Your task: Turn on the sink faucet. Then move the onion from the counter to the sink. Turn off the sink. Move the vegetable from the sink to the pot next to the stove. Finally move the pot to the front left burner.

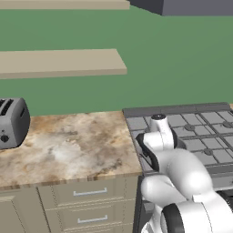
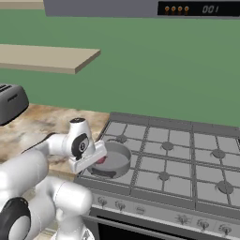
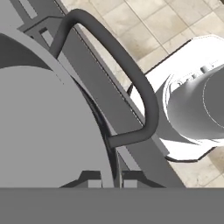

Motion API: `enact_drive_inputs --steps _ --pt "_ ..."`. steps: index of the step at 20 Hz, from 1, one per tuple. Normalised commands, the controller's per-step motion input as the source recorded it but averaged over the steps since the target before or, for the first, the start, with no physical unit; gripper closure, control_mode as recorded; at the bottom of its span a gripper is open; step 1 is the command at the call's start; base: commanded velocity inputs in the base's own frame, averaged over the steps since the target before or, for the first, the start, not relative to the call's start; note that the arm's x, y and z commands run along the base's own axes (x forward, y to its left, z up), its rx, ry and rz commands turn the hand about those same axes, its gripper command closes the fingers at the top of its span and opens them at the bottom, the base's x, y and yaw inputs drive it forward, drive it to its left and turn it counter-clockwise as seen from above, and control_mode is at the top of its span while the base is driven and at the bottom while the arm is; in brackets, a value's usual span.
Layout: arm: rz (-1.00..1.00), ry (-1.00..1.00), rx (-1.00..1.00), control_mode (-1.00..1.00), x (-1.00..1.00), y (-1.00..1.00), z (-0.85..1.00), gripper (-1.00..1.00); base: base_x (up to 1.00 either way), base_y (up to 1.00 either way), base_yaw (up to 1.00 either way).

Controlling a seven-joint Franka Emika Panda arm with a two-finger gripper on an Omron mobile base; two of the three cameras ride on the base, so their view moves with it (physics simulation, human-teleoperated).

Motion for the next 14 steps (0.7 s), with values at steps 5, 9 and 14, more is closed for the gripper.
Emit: enact_drive_inputs --steps 5,9,14 --pt "0.0 0.02 0.0 -1.0 0.06 0.0 -0.15 1.0 0.0 0.0 0.0" --pt "0.0 0.01 0.0 -1.0 0.07 0.0 -0.19 1.0 0.0 0.0 0.0" --pt "0.0 0.0 0.01 -1.0 0.02 0.0 -0.08 -1.0 0.0 0.0 0.0"
